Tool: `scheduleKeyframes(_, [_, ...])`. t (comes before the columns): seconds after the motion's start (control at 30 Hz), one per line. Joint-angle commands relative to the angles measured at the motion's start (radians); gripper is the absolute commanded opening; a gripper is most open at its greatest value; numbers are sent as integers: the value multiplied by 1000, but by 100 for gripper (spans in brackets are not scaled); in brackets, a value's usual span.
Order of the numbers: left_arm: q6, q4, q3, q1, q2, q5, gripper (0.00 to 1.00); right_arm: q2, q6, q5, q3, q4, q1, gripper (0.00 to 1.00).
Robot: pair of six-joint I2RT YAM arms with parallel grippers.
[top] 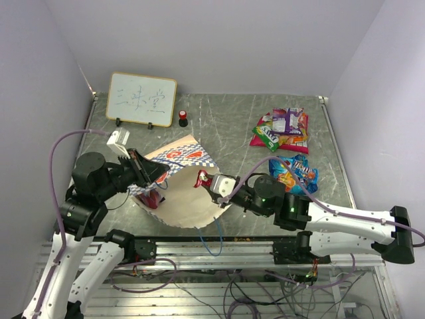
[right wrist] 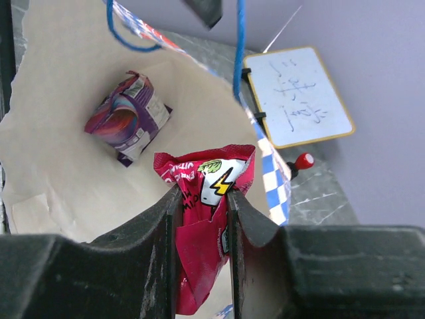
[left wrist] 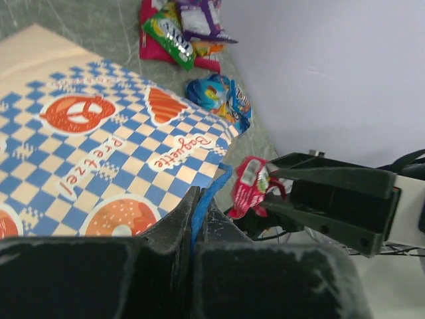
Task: Take the snacks out of the paper bag
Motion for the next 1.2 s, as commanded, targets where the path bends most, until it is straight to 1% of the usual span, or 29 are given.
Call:
scheduleKeyframes(0.0, [-115,-61,-39,-6,-15,14,7,-8,-74,24,13,10,2,0])
scheduleKeyframes(0.1, [-184,-107,-39,-6,-19,4,7,-9,-25,37,-21,101,2,0])
scheduleKeyframes(0.23, [-228,-216,-61,-6,-60,-5,7,-45,45,12,-92,223,1,0])
scheduleKeyframes(0.33, [-275,-276,-88,-6,-122,-15,7,-96,78,17,-110,228,0,0])
scheduleKeyframes(0.43, [-326,-302,-109,-6,-193,-54,7,-191,65,42,-106,187,0,0])
scheduleKeyframes(0.53, [-396,-259,-138,-6,-247,-76,7,-252,33,137,-77,140,0,0])
scheduleKeyframes(0.6, [-421,-181,-150,-6,-249,-84,7,-267,11,224,-41,107,-1,0])
scheduleKeyframes(0.67, [-402,-119,-151,-6,-209,-76,7,-265,5,322,-7,77,-3,0])
scheduleKeyframes(0.8, [-320,-51,-92,-6,-54,-19,7,-222,39,579,28,60,-31,0])
scheduleKeyframes(0.83, [-293,-46,-63,-6,-16,-18,7,-210,54,636,38,48,-51,0])
scheduleKeyframes(0.87, [-258,-47,-21,-6,15,-23,7,-198,101,669,45,22,-101,0])
scheduleKeyframes(0.93, [-188,-51,27,-6,74,-32,7,-174,235,668,64,-52,-201,0])
scheduleKeyframes(1.0, [-137,-43,65,-6,121,-32,7,-143,369,582,82,-174,-385,0])
scheduleKeyframes(1.03, [-126,-28,68,-6,137,-27,7,-121,416,538,93,-219,-450,0])
scheduleKeyframes(1.1, [-117,17,65,-6,159,-6,7,-78,462,465,102,-268,-562,0])
scheduleKeyframes(1.17, [-115,52,64,-6,164,7,7,-32,474,425,104,-286,-668,0])
